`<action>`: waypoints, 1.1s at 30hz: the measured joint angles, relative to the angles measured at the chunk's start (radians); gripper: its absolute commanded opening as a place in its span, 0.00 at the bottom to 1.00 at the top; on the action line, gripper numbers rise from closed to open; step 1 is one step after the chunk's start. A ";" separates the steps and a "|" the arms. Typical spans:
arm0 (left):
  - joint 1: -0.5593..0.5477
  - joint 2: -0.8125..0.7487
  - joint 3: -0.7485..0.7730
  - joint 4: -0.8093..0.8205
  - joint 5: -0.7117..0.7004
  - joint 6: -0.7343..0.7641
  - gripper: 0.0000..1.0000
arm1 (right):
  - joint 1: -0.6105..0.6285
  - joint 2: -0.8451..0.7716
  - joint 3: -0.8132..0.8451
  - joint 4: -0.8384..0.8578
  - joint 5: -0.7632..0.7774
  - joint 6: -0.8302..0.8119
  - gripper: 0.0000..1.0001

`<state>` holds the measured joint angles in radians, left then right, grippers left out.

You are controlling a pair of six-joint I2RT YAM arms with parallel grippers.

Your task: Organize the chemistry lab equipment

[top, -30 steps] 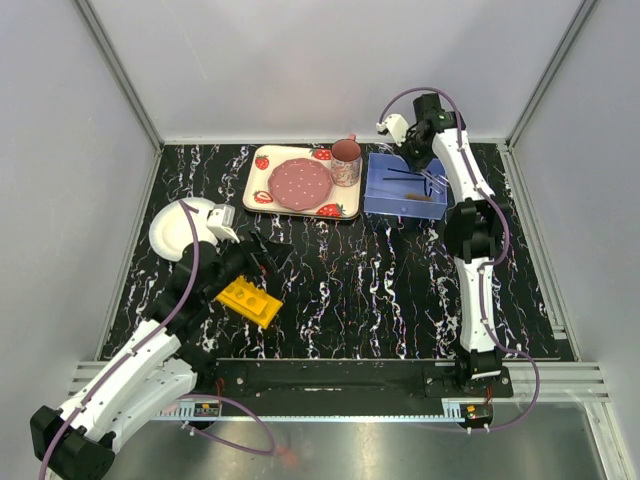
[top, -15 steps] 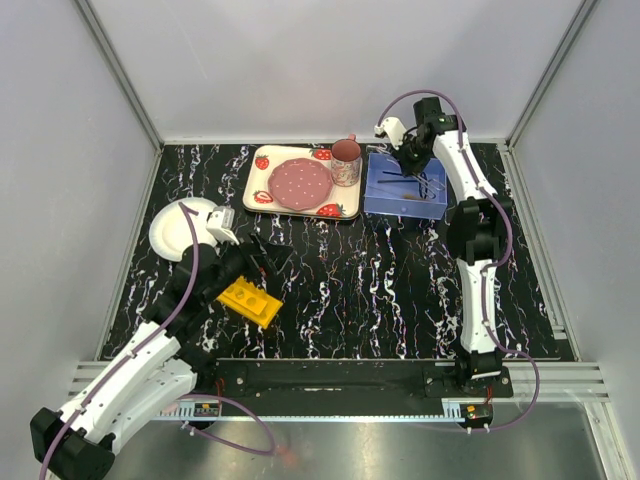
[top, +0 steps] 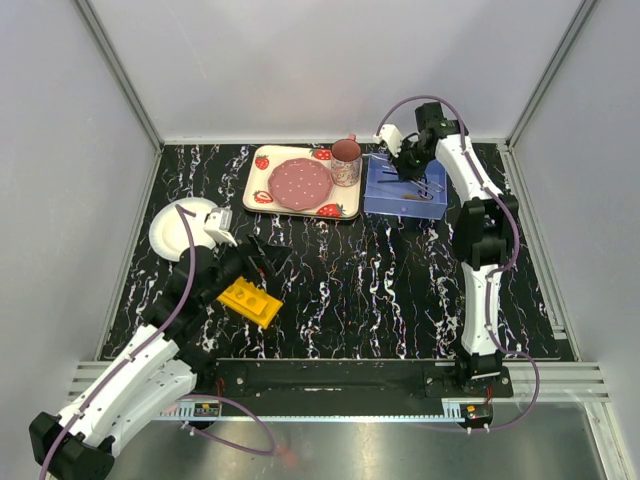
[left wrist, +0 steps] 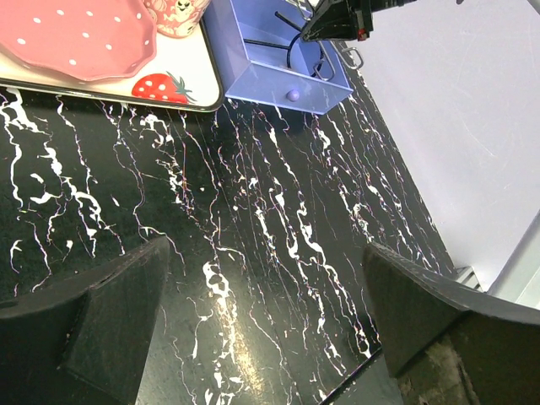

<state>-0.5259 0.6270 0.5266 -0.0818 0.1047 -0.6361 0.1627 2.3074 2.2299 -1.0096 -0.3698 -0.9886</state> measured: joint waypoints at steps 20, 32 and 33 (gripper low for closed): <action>0.001 -0.007 -0.013 -0.018 0.000 -0.001 0.99 | 0.000 -0.073 -0.254 0.143 0.090 -0.154 0.46; 0.001 -0.062 0.051 -0.116 0.003 0.004 0.99 | -0.010 -0.370 -0.284 0.167 0.070 0.069 1.00; 0.001 -0.060 0.080 -0.137 0.003 0.006 0.99 | -0.015 -0.417 -0.307 0.175 0.055 0.110 1.00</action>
<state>-0.5251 0.5667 0.6067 -0.2184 0.1078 -0.6304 0.1474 1.8908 1.9232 -0.8345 -0.3149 -0.8783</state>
